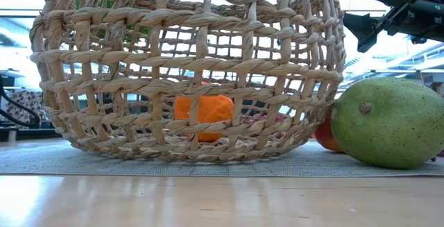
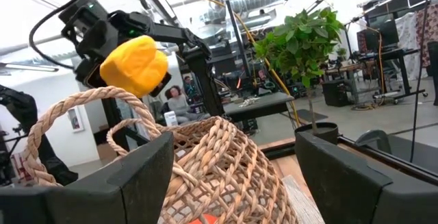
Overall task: Build produce basket
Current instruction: Put the yellow bell pepper into the brown basket, then put the green pear into the brown basket
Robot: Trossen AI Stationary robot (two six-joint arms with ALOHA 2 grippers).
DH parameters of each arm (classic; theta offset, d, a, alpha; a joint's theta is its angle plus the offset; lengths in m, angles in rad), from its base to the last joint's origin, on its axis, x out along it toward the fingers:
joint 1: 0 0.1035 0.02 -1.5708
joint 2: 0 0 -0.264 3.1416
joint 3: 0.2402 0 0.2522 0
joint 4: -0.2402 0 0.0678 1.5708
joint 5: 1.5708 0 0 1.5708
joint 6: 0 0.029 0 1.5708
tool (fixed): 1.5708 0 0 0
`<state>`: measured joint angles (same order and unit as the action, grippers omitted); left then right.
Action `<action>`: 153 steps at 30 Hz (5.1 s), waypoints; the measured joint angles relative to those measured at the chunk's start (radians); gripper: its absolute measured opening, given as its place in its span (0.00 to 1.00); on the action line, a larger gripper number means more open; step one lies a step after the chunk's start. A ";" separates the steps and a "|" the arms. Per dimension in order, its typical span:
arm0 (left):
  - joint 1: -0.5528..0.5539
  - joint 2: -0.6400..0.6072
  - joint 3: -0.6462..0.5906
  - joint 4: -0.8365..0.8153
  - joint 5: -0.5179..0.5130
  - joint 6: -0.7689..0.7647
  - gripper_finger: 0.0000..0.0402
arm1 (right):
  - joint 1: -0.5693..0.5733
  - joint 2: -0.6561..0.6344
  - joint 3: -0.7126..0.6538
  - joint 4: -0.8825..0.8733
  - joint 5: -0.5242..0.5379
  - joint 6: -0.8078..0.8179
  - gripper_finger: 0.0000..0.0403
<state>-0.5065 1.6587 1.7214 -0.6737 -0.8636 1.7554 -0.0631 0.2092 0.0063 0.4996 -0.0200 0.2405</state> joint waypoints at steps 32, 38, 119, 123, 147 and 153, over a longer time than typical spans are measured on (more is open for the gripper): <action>0.053 0.021 0.000 -0.060 0.403 -1.115 0.72 | 0.000 0.000 0.000 0.000 0.000 0.000 0.77; 0.142 0.023 0.000 -0.130 0.643 -1.442 0.72 | 0.000 0.000 0.000 0.000 0.000 0.000 0.77; 0.366 -0.123 0.066 -0.248 0.608 -1.788 0.97 | 0.000 0.000 0.000 0.000 0.000 0.000 0.77; 0.365 -0.249 -0.063 -0.144 0.600 -1.789 0.97 | 0.000 0.000 0.000 0.000 0.000 0.000 0.77; 0.365 -1.111 -0.980 0.533 0.480 -1.817 0.97 | 0.000 0.000 0.000 0.000 0.000 0.000 0.77; 0.361 -1.222 -1.155 0.721 0.482 -1.804 0.97 | 0.000 0.000 0.000 0.000 0.000 0.000 0.77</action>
<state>-0.1459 0.4364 0.5659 0.0473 -0.3815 -0.0485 -0.0630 0.2092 0.0062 0.4995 -0.0200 0.2405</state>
